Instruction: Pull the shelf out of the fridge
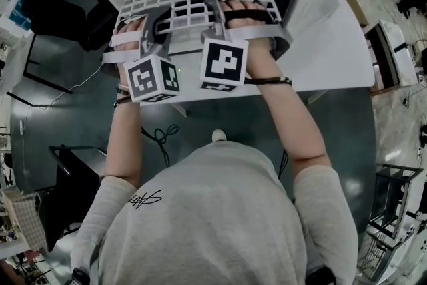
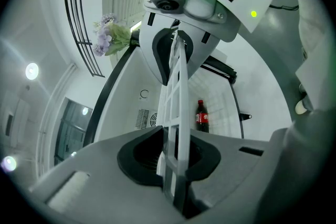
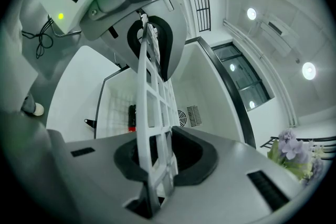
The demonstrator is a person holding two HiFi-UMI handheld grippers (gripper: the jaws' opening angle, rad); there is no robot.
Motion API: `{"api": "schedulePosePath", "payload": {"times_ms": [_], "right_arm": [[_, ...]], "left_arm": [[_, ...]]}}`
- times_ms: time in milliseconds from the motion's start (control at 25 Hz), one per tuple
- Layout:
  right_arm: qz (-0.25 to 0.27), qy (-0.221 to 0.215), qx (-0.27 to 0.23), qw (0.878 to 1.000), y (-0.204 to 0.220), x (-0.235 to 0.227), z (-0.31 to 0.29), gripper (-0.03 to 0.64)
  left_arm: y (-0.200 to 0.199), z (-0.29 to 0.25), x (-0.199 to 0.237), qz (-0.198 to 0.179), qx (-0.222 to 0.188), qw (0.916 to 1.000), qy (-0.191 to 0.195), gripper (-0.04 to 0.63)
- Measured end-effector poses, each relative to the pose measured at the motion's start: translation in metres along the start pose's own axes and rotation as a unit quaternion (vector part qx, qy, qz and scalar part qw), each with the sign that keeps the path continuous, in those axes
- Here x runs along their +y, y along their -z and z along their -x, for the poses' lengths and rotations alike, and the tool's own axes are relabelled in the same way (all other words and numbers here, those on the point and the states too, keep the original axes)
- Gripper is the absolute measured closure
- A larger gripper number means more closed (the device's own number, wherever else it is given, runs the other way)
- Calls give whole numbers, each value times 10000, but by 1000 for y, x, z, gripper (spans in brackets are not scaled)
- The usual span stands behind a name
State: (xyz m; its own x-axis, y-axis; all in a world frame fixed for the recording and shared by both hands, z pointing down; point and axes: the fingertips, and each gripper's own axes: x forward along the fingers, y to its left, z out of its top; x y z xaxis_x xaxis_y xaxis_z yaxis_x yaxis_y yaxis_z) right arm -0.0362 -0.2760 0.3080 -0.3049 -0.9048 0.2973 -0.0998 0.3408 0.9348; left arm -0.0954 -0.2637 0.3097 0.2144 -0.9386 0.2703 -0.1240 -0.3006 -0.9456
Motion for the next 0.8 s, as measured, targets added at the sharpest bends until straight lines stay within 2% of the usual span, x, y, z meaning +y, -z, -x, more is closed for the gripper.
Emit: {"api": "schedulePosePath", "payload": {"times_ms": [800], "right_arm": [[35,25,-75,10000,-2,2,15,568]], "left_arm": [[-6,14,-3,-23,33,10000,-50,552]]}}
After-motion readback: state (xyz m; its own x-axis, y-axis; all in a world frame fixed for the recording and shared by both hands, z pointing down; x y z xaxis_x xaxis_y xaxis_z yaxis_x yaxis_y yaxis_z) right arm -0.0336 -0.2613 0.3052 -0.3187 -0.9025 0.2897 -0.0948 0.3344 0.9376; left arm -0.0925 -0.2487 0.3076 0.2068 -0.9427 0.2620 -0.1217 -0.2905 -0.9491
